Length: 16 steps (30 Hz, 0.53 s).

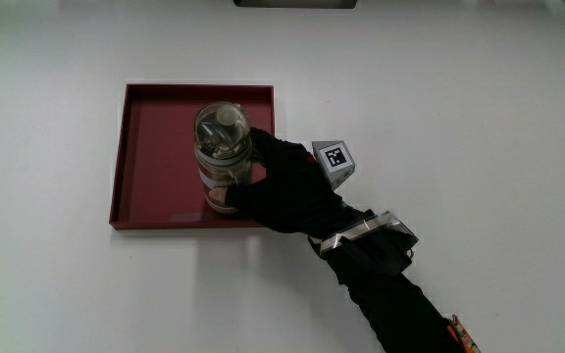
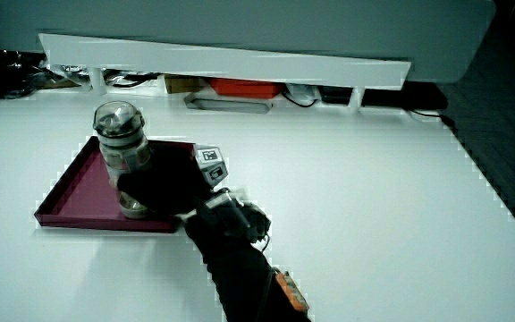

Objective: Pick bottle

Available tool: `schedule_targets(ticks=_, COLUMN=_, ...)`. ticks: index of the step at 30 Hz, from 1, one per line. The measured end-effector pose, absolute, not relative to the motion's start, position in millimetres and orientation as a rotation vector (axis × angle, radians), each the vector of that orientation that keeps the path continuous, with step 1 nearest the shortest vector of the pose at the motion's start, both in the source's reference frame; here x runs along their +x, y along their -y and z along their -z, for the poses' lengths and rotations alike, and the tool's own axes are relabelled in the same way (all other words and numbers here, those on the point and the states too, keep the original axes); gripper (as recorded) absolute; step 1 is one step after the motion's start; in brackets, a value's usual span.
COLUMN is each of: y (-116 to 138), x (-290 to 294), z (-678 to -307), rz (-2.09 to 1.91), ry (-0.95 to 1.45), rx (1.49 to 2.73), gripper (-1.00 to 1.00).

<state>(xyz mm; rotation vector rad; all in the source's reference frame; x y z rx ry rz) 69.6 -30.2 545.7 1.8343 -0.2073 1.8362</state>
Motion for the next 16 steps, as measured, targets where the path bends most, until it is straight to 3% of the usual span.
schedule_targets(ticks=10, y=38.2, x=84.9, z=-504.1, rz=-1.863, ry=0.338, rx=1.787, gripper=1.0)
schedule_targets(ticks=16, y=30.4, x=103.8, z=-480.7, rz=-1.821, ry=0.428, rx=1.803, gripper=1.0)
